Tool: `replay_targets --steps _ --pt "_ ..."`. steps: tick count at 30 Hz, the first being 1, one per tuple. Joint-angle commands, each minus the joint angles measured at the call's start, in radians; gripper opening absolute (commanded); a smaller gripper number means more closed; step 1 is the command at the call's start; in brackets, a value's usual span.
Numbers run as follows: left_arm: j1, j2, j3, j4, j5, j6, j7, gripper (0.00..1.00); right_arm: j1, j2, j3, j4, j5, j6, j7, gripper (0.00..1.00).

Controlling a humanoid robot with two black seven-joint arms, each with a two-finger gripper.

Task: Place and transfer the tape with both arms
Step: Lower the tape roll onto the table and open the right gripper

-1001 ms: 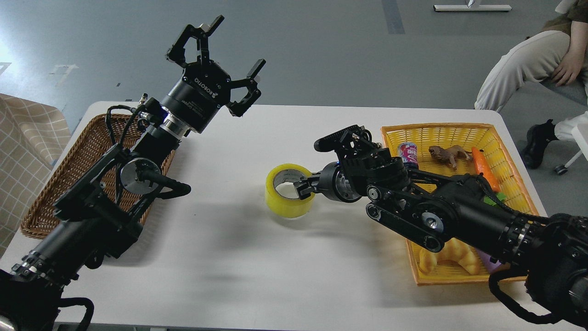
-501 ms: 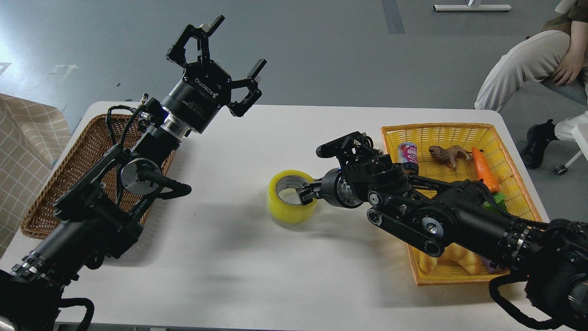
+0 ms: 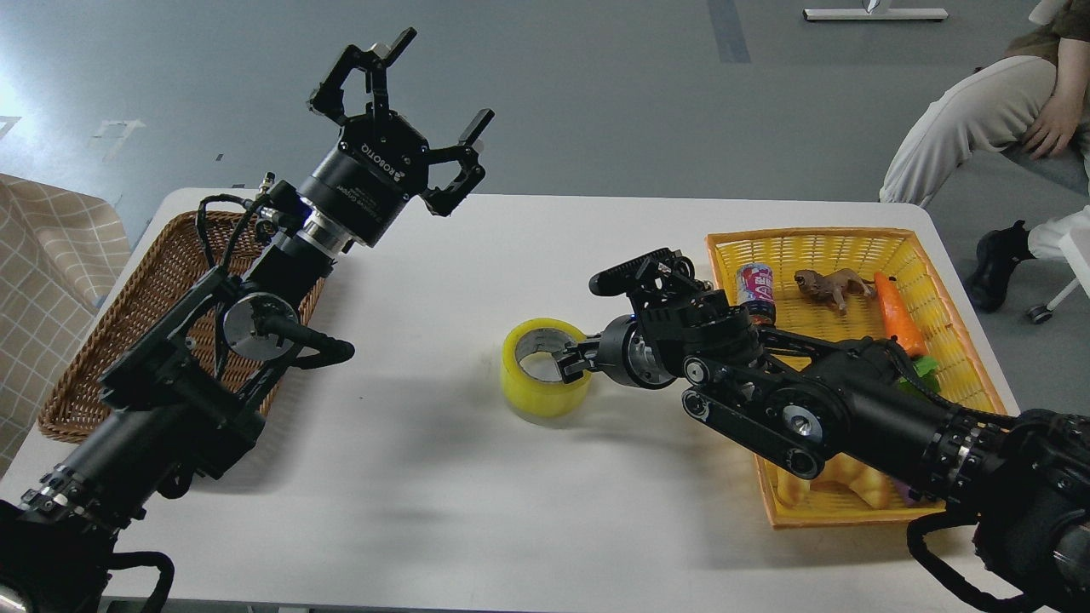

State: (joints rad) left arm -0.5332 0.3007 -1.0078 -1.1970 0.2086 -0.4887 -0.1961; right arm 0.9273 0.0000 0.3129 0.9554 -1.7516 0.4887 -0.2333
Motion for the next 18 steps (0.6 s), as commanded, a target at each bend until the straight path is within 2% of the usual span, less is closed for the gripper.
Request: replay_targets --steps 1,3,5,15,18 --pt "-0.001 0.001 0.0 0.001 0.0 0.0 0.0 0.98 -0.013 0.0 0.008 -0.003 0.0 0.0 -0.001 0.73" --pt "-0.001 0.0 0.0 0.001 0.0 0.0 0.0 0.98 -0.021 0.0 0.014 0.003 0.006 0.0 -0.001 0.8" --pt "0.001 0.0 0.0 0.001 0.0 0.0 0.0 0.98 -0.024 0.0 0.017 0.0 0.007 0.0 -0.001 0.96" --pt "-0.001 0.001 0.003 0.001 0.0 0.0 0.0 0.98 -0.007 0.0 0.058 0.023 0.009 0.0 -0.003 1.0" --pt "-0.002 0.0 0.008 0.002 0.001 0.0 0.0 0.98 0.008 0.0 0.1 0.095 0.014 0.0 -0.003 1.0"
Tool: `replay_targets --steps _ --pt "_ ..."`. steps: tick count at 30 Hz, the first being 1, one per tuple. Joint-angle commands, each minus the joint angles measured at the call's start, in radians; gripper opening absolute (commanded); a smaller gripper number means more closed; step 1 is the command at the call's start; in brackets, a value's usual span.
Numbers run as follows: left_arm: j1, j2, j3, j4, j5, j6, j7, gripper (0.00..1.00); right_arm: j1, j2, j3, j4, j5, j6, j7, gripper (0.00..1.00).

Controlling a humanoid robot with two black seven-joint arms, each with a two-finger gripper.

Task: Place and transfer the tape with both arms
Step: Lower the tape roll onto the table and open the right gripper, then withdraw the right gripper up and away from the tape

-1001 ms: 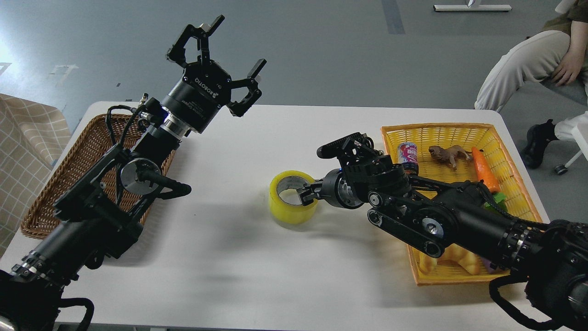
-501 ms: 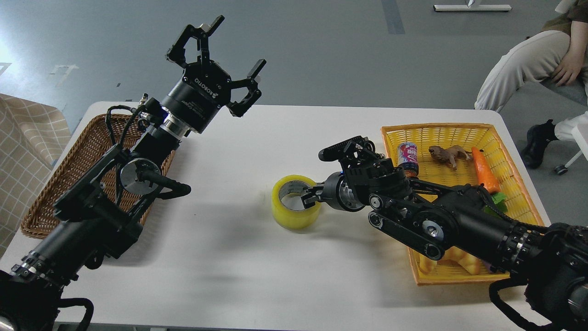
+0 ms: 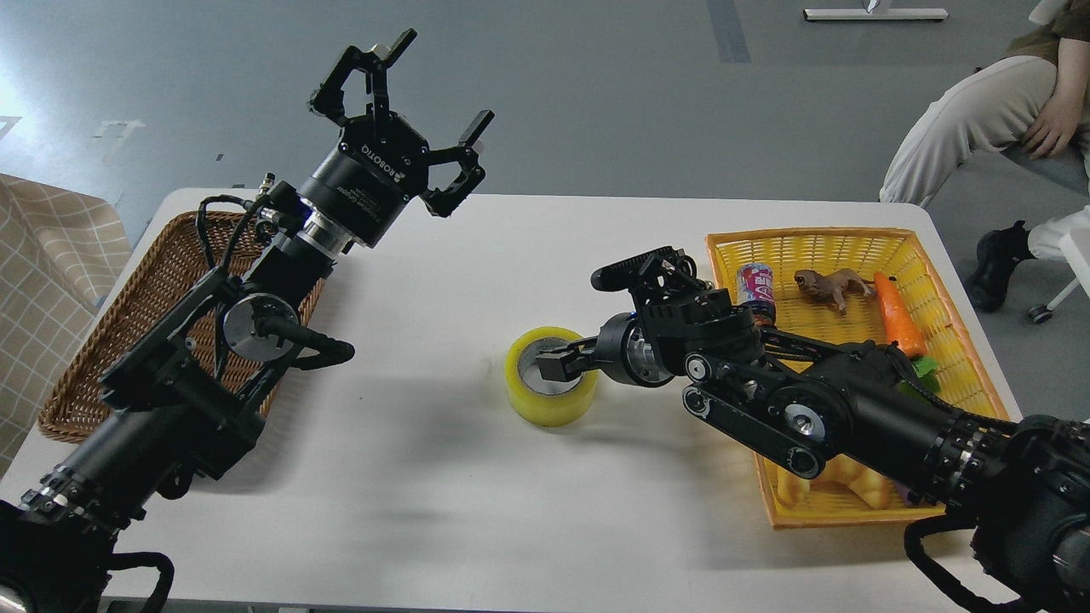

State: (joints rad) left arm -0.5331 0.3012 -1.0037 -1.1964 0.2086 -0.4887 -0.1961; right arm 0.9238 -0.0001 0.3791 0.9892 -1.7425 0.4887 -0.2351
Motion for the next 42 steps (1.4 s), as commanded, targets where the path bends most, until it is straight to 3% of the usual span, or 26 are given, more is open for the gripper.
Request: replay_targets --steps 1,13,17,25,32,42 --pt "-0.001 -0.002 0.005 0.001 0.002 0.0 0.0 0.98 0.018 -0.026 0.037 0.107 0.014 0.0 -0.001 1.0" --pt "-0.001 -0.004 0.014 0.014 0.006 0.0 0.0 0.98 0.015 -0.357 0.193 0.471 0.035 0.0 -0.003 1.0" --pt "-0.008 -0.002 0.014 0.018 0.008 0.0 0.0 0.98 -0.011 -0.414 0.24 0.52 0.038 0.0 0.002 1.0" --pt "-0.013 0.013 0.01 0.018 0.008 0.0 0.0 0.98 -0.204 -0.405 0.598 0.516 0.277 0.0 0.002 1.0" --pt "-0.008 0.036 0.007 0.02 0.008 0.0 0.0 0.98 -0.327 -0.252 0.986 0.516 0.423 0.0 0.002 1.0" --pt "-0.001 0.053 0.014 0.02 0.011 0.0 0.0 0.98 -0.342 -0.25 1.212 0.451 0.727 0.0 0.002 1.0"
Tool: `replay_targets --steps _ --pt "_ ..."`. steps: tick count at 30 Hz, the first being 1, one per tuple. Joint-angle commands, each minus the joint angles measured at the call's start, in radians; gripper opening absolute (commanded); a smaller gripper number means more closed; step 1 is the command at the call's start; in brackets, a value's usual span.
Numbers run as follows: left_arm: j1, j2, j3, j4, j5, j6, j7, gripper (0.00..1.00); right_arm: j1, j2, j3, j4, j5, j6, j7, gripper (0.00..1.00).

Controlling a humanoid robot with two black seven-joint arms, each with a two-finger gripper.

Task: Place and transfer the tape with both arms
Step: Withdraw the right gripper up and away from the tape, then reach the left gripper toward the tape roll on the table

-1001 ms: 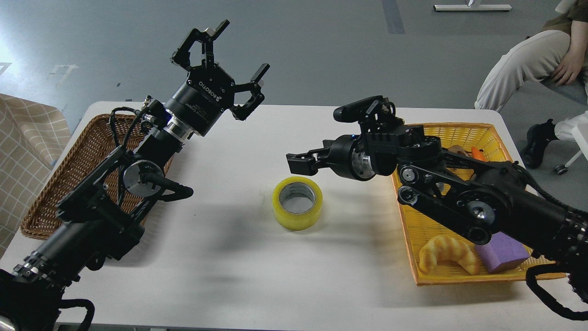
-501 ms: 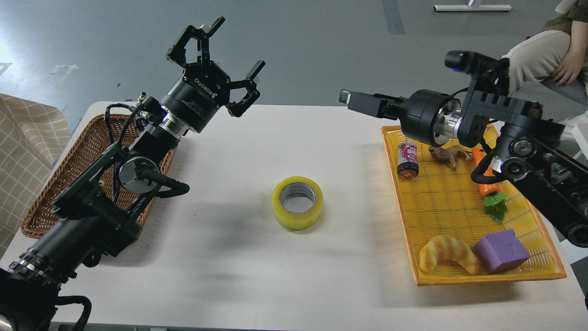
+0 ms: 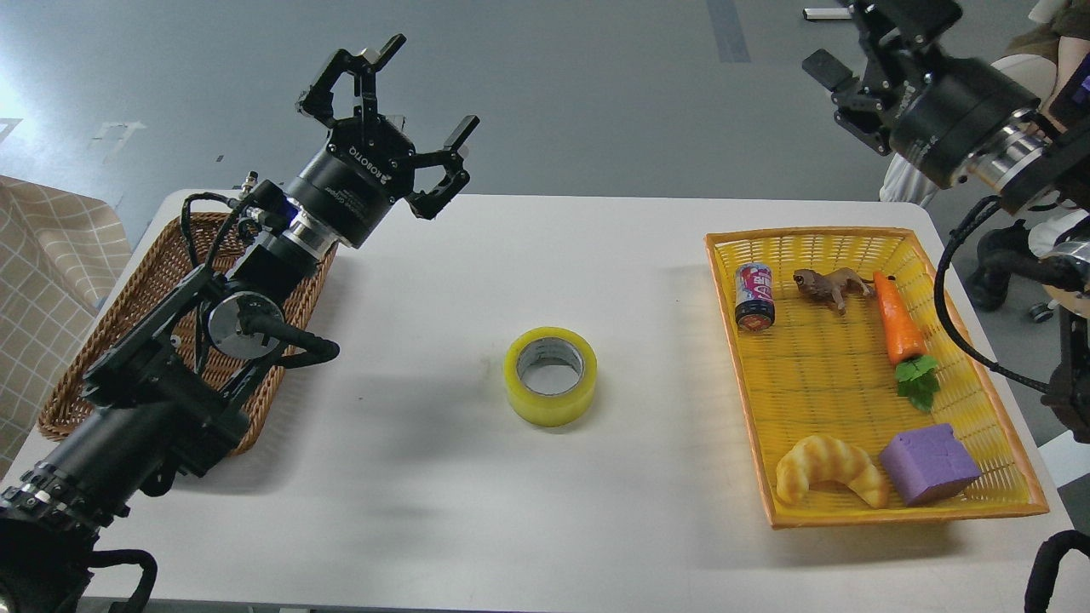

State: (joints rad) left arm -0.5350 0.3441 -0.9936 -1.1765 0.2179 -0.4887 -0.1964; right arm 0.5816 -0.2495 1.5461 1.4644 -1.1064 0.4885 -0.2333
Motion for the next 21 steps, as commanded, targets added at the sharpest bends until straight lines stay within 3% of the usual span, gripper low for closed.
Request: replay_targets --steps 1,10,16,21 --pt "0.003 0.016 0.006 0.0 0.001 0.0 0.002 0.98 -0.003 -0.001 0.07 -0.039 0.147 0.0 0.0 1.0" --pt "0.026 0.044 0.006 -0.002 0.001 0.0 0.003 0.98 -0.092 0.009 0.177 -0.121 0.534 0.0 0.003 0.99" --pt "0.03 0.047 0.004 -0.008 0.003 0.0 0.002 0.98 -0.143 0.125 0.178 -0.122 0.599 0.0 0.0 0.99" --pt "0.024 0.059 0.004 -0.015 0.026 0.0 0.002 0.98 -0.174 0.145 0.167 -0.122 0.606 0.0 0.0 0.99"
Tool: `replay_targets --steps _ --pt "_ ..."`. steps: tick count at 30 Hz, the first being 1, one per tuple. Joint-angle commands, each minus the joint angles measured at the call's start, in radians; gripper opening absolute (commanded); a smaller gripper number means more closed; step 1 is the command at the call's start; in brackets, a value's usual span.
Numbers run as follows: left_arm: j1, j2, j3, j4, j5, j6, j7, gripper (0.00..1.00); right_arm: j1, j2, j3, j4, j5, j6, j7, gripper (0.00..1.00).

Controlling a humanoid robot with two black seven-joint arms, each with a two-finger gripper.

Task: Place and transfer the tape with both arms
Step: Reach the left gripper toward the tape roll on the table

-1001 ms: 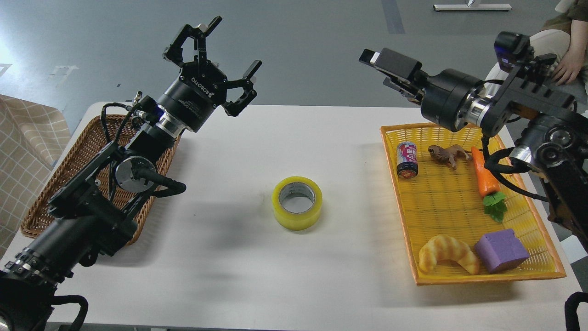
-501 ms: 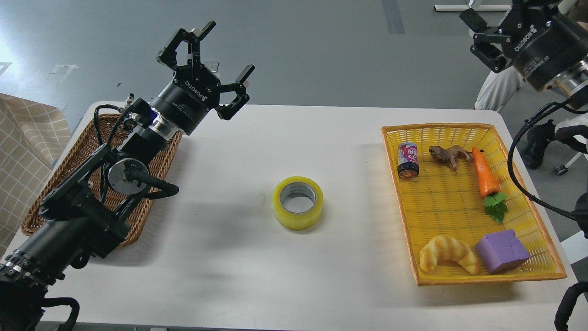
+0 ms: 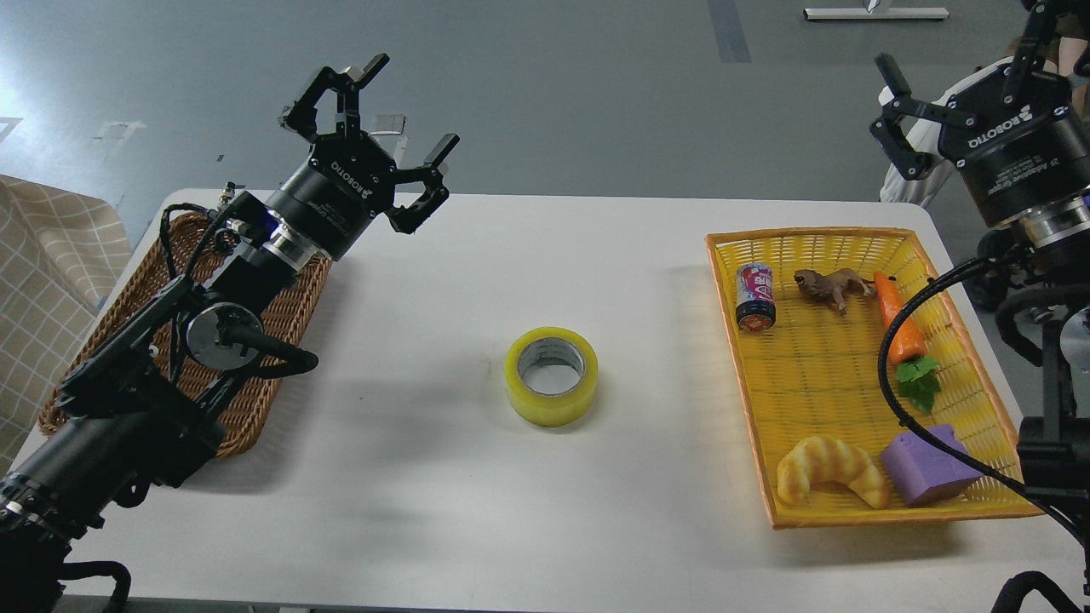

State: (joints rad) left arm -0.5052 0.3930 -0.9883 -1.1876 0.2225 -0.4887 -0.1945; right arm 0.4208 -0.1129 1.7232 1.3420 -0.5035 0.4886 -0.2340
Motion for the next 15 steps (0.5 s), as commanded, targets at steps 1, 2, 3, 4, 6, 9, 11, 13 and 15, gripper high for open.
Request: replay_targets --steps 1,2,3,4,6,9,11,13,15 --pt "-0.009 0.024 -0.001 -0.009 0.056 0.0 -0.002 0.98 -0.013 0.013 -0.014 0.0 0.003 0.0 0.001 0.99" --pt "-0.01 0.032 -0.001 -0.012 0.082 0.0 -0.002 0.98 -0.013 0.018 -0.014 0.0 0.003 0.0 -0.001 0.99" --pt "-0.016 0.047 -0.001 -0.029 0.146 0.0 -0.002 0.98 -0.013 0.021 -0.016 0.0 0.009 0.0 -0.001 0.99" --pt "-0.018 0.056 -0.001 -0.041 0.185 0.0 -0.002 0.98 -0.013 0.019 -0.016 0.0 0.013 0.0 -0.002 0.99" --pt "-0.032 0.079 -0.001 -0.082 0.324 0.0 -0.002 0.98 -0.013 0.015 -0.017 0.0 0.02 0.0 -0.007 0.99" --pt "-0.042 0.122 0.0 -0.162 0.57 0.0 0.004 0.98 -0.014 0.01 -0.037 -0.001 0.02 0.0 -0.01 0.99" --pt "-0.05 0.138 0.0 -0.188 0.677 0.001 0.004 0.98 -0.016 0.009 -0.051 -0.001 0.02 0.0 -0.01 0.99" --pt "-0.059 0.148 0.003 -0.207 0.861 0.039 0.017 0.98 -0.017 0.009 -0.059 -0.001 0.02 0.0 -0.01 0.99" --pt "-0.07 0.152 0.023 -0.218 1.137 0.062 0.056 0.98 -0.017 0.009 -0.059 -0.004 0.016 0.0 -0.01 0.99"
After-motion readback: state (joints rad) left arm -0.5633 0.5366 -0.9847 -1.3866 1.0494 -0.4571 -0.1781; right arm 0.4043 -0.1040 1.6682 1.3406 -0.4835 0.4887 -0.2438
